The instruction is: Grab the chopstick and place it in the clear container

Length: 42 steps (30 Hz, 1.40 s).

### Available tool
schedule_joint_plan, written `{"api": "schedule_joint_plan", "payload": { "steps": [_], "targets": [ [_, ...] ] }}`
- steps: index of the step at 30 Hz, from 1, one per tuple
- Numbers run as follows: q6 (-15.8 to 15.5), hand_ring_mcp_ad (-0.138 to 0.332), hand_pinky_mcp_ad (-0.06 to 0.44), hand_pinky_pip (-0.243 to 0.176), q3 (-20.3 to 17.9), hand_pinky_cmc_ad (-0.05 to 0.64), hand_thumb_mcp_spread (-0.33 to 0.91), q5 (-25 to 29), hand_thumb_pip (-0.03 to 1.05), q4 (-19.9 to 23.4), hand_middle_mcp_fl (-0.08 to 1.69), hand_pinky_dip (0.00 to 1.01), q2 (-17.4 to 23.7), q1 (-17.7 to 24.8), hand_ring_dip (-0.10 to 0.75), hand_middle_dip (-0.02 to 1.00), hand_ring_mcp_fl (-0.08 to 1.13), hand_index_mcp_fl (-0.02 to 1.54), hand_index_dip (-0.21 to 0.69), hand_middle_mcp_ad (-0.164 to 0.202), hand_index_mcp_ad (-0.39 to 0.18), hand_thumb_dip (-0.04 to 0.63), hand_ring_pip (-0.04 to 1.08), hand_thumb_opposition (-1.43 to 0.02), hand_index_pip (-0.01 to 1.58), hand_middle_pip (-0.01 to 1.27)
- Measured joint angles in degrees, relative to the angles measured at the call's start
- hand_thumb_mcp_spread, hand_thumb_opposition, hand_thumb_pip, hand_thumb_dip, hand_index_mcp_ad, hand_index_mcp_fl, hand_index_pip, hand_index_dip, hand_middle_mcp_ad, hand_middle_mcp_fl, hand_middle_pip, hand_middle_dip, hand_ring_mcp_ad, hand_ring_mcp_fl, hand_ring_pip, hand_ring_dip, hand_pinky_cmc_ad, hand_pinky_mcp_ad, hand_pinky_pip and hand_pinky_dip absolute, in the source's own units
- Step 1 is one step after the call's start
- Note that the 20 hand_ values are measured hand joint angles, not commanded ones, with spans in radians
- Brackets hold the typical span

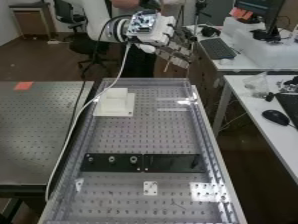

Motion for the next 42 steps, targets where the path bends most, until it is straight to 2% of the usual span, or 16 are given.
{"api": "schedule_joint_plan", "payload": {
  "steps": [3,6,8,15,18,25,31,36,42],
  "targets": [
    [0.5,0.054,0.267,-0.063,0.0,0.347,0.70,1.1,0.42,0.0,1.35,0.16,-0.8,0.5,0.494,0.50,0.65,1.35,0.328,0.058,-0.176,0.281,0.12,-1.09,0.32,0.42],
    [2.9,0.054,0.267,-0.063,0.5,0.347,0.70,2.3,0.42,-0.6,1.34,0.16,-2.3,1.0,0.494,0.50,0.65,1.35,0.323,0.058,-0.176,0.281,0.12,-1.09,0.33,0.43],
    [4.5,0.054,0.265,-0.063,1.4,0.347,0.70,3.0,0.42,-1.9,1.35,0.16,-3.9,1.4,0.496,0.49,0.65,1.35,0.314,0.058,-0.176,0.281,0.12,-1.09,0.33,0.44],
    [5.9,0.052,0.267,-0.063,4.3,0.351,0.70,3.3,0.42,-7.3,1.35,0.16,-7.1,1.7,0.494,0.49,0.65,1.35,0.307,0.061,-0.182,0.281,0.12,-1.09,0.34,0.44],
    [4.6,0.052,0.267,-0.063,4.5,0.347,0.70,3.2,0.42,-7.8,1.35,0.16,-7.4,1.6,0.494,0.49,0.65,1.35,0.307,0.058,-0.185,0.281,0.12,-1.09,0.34,0.44],
    [-1.1,0.056,0.265,-0.063,4.3,0.347,0.70,2.4,0.42,-9.7,1.35,0.16,-7.1,1.5,0.494,0.49,0.65,1.35,0.307,0.061,-0.185,0.281,0.12,-1.09,0.34,0.44],
    [-3.1,0.052,0.265,-0.063,4.6,0.347,0.70,1.8,0.42,-11.3,1.35,0.16,-7.4,1.6,0.494,0.49,0.65,1.35,0.297,0.061,-0.185,0.281,0.12,-1.09,0.34,0.44],
    [-3.8,0.056,0.267,-0.063,5.2,0.347,0.70,1.6,0.42,-10.5,1.35,0.16,-7.8,1.4,0.496,0.49,0.64,1.35,0.291,0.058,-0.185,0.281,0.12,-1.09,0.36,0.44],
    [-6.5,0.037,0.265,-0.063,7.9,0.347,0.69,1.8,0.42,-10.0,1.33,0.16,-9.3,1.3,0.494,0.49,0.66,1.35,0.291,0.058,-0.185,0.281,0.12,-1.10,0.36,0.44]
  ]
}}
